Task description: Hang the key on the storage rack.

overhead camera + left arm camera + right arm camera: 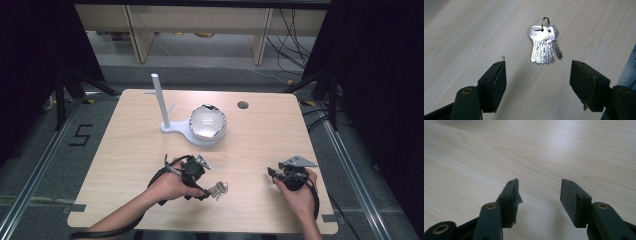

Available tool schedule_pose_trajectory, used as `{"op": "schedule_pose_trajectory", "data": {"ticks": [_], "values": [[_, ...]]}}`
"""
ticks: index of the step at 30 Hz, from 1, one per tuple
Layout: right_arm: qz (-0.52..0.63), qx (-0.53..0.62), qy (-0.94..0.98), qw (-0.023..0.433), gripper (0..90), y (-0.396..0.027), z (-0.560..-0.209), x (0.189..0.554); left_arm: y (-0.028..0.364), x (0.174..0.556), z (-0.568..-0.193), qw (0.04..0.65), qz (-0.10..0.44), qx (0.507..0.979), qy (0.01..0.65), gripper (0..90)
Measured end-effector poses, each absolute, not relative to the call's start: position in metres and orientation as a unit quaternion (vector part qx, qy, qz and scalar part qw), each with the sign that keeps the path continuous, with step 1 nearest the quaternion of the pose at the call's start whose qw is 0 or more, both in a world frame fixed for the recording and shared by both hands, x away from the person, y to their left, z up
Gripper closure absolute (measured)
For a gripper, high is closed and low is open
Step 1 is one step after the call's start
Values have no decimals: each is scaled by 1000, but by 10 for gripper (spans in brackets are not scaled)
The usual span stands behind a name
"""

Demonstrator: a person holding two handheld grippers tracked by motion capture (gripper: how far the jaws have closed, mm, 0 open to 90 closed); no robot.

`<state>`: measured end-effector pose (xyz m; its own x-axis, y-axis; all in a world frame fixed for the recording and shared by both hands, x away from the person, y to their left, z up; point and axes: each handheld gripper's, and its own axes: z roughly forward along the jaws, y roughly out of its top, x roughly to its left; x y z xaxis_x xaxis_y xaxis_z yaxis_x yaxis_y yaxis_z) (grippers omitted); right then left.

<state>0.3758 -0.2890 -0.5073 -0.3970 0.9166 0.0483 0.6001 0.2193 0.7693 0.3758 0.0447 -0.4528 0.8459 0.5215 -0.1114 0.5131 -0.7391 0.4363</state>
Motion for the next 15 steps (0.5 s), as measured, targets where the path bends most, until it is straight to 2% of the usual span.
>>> {"op": "schedule_pose_trajectory", "data": {"ticks": [6,15], "values": [[369,491,755,229,494,-290,-503,374,21,385,-454,183,5,946,268,291],[365,486,762,222,491,-286,-504,376,-14,395,-465,120,-24,960,252,308]]}}
